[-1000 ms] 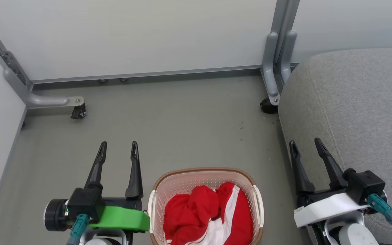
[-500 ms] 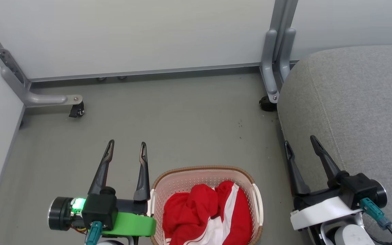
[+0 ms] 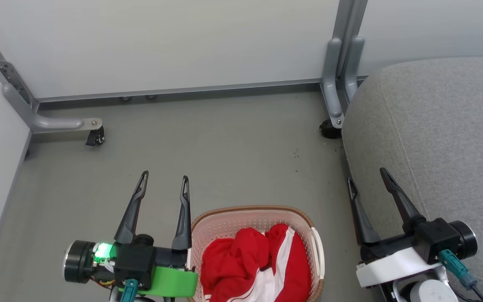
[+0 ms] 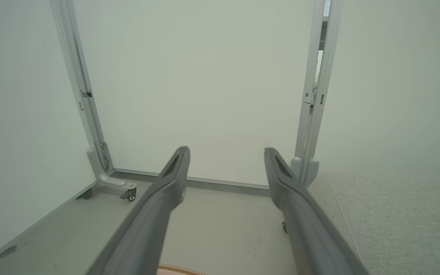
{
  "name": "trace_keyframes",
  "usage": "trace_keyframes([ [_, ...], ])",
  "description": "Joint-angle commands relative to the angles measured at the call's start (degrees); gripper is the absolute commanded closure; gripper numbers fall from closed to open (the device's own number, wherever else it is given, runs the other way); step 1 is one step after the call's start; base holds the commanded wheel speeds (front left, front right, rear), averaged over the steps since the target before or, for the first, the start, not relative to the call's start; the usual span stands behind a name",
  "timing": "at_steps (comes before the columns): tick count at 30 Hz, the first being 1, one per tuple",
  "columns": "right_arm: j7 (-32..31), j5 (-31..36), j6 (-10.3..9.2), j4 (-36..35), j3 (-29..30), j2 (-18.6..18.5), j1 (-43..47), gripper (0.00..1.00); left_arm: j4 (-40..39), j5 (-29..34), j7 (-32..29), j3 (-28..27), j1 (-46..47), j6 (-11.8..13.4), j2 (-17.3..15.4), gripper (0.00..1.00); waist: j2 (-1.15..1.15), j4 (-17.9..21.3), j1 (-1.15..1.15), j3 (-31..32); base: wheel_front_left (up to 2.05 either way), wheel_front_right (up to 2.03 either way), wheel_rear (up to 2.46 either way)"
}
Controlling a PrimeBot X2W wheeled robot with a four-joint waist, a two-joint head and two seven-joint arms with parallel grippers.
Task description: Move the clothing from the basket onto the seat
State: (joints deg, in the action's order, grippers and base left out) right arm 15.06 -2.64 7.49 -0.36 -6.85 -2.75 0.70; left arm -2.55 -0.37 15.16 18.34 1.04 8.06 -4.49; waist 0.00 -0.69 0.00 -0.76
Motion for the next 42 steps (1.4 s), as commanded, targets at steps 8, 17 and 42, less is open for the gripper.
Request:
trace_keyframes([
  [8,0.2,0.1,0.00,-0.3,-0.2,-0.3,0.7,0.00,0.1,-0.2,0.0,-0.4,-1.0,-0.4,0.1,0.00,0.00,-0.2,0.00,0.3,0.00,0.00,0.00],
  [17,0.2,-0.4,0.00,-0.4,-0.3,-0.2,1.1,0.00,-0.1,-0.1,0.0,-0.6,-1.4,-0.7,0.3,0.00,0.00,-0.2,0.00,0.6,0.00,0.00,0.00],
  [42,0.2,-2.3,0.00,-0.2,5.8,-0.2,-4.5,0.00,6.6,-4.1,0.0,-1.1,3.5,-8.7,1.5,0.00,0.00,0.8,0.00,-11.4,0.00,0.00,0.00],
])
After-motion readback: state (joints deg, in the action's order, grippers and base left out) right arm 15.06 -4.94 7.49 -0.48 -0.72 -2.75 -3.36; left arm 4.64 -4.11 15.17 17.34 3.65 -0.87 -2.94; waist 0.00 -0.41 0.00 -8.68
